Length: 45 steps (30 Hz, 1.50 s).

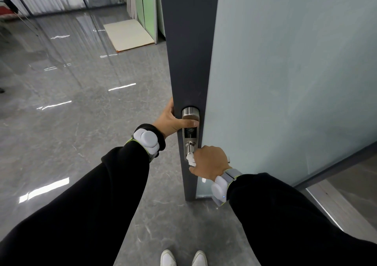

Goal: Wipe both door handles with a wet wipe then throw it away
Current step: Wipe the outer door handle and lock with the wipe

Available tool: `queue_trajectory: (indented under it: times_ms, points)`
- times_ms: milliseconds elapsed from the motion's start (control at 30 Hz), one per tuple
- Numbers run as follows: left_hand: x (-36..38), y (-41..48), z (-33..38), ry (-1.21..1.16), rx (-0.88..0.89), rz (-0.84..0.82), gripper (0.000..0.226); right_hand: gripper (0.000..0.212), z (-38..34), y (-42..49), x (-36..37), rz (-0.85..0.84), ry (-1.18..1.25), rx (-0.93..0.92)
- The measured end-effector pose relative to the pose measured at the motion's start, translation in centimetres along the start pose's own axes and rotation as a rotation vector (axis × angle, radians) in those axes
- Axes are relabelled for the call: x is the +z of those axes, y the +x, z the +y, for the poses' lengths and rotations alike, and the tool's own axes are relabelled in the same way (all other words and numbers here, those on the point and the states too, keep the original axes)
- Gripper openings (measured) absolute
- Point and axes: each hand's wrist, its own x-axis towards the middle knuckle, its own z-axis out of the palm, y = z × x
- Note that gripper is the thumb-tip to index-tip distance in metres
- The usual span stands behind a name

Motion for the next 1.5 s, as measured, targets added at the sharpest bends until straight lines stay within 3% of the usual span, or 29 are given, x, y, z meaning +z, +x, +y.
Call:
queue_trajectory:
  times_ms: [167, 333, 767, 1033, 1233, 1500]
  points:
    - [0.0, 0.2, -0.2, 0.007, 0.005, -0.005, 0.075, 0.027, -1.1, 0.1, 0.5, 0.073, -0.031, 0.081]
    - [0.0, 0.3, -0.2, 0.033, 0.004, -0.006, 0.076, 0.03, -0.2, -0.3, 0.6, 0.086, -0.029, 0.022]
    - [-0.3, 0.5, -0.5, 0.052, -0.016, -0.018, 0.079, 0.027, 4.5, -2.1, 0.1, -0.041, -0.035, 0.084]
    - [-0.4, 0.6, -0.7, 0.053, -0.016, -0.015, 0.08, 0.006, 5.2, -2.4, -0.1, -0.092, -0.072, 0.106]
    - [-0.5, 0.7, -0.9, 0.028, -0.005, -0.02, 0.078, 0.007, 4.3, -2.2, -0.2, -0.076, -0.095, 0.112]
    - [-0.8, 1.0, -1.5, -0.008, 0.003, -0.023, 0.094, 0.021, 1.5, -1.0, -0.6, -0.069, -0.094, 0.072]
